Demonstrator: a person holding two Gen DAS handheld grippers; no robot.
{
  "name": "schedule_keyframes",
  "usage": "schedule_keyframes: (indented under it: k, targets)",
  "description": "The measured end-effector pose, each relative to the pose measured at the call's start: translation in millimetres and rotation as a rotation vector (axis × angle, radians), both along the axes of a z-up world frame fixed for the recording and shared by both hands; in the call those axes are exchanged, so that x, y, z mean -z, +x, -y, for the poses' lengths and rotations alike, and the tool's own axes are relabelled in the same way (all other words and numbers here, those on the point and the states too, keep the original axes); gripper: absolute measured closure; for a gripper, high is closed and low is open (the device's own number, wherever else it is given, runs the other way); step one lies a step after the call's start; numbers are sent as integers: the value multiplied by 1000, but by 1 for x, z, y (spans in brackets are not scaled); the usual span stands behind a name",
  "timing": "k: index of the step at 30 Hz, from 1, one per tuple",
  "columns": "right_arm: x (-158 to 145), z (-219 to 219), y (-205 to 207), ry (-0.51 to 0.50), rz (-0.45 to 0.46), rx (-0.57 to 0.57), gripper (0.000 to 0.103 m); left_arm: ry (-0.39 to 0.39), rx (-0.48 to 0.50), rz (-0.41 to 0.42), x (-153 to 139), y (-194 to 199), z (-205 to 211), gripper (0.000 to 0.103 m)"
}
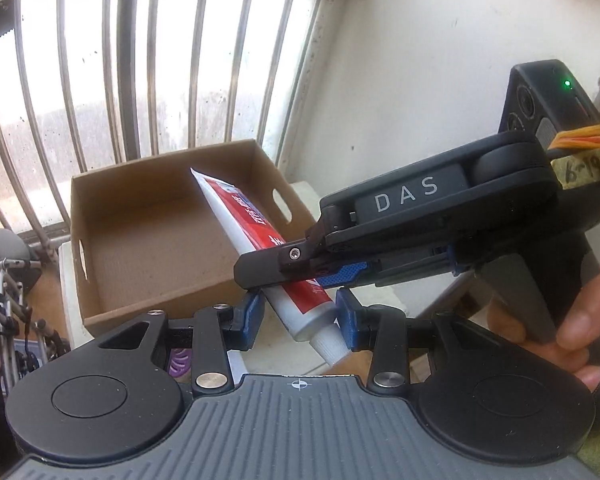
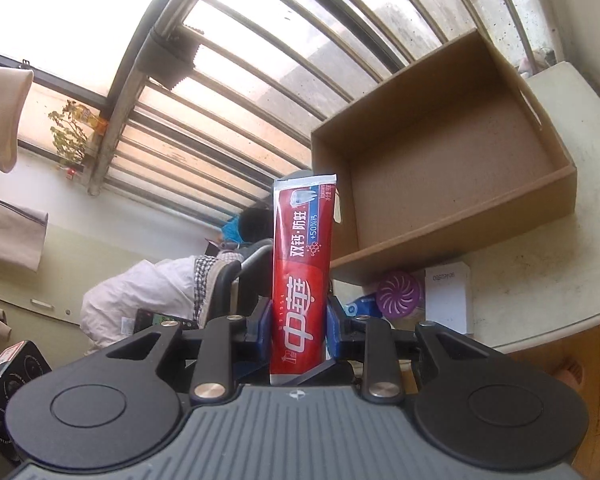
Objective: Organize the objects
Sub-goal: 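Carry the toothpaste tube with the right gripper over the cardboard tray, then lower the tube into the tray and open the right gripper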
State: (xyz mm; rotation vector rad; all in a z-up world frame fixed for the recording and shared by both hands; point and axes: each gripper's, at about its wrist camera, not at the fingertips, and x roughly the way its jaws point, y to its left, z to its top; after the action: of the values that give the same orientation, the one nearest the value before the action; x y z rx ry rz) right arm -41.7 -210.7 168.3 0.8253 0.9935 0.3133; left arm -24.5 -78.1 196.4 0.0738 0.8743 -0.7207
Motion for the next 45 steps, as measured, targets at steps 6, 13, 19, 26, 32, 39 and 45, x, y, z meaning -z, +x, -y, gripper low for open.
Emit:
schedule_keyframes:
  k: [6, 13, 19, 26, 32, 39, 45]
  targets:
    - [5, 22, 34, 25, -13, -23, 72, 11, -37, 1, 5, 26, 22, 64]
    - [22, 55, 100, 20, -42, -69, 72, 6, -74, -68, 23, 83, 54, 64]
    - [54, 90, 150, 35, -114, -70, 72, -14, -92, -147, 57, 126, 78, 64]
    - [110, 108, 198, -7, -252, -98, 72, -77, -130, -310, 116, 170, 87, 64]
    - [160, 118, 234, -69, -365, -135, 72, -79, -157, -377, 168, 194, 97, 64]
    - [196, 108, 273, -193, -430, -214, 72, -121, -224, -477, 219, 227, 95, 63]
    - [217, 96, 301, -312, -479, -263, 73, -137, -258, -535, 249, 236, 102, 63]
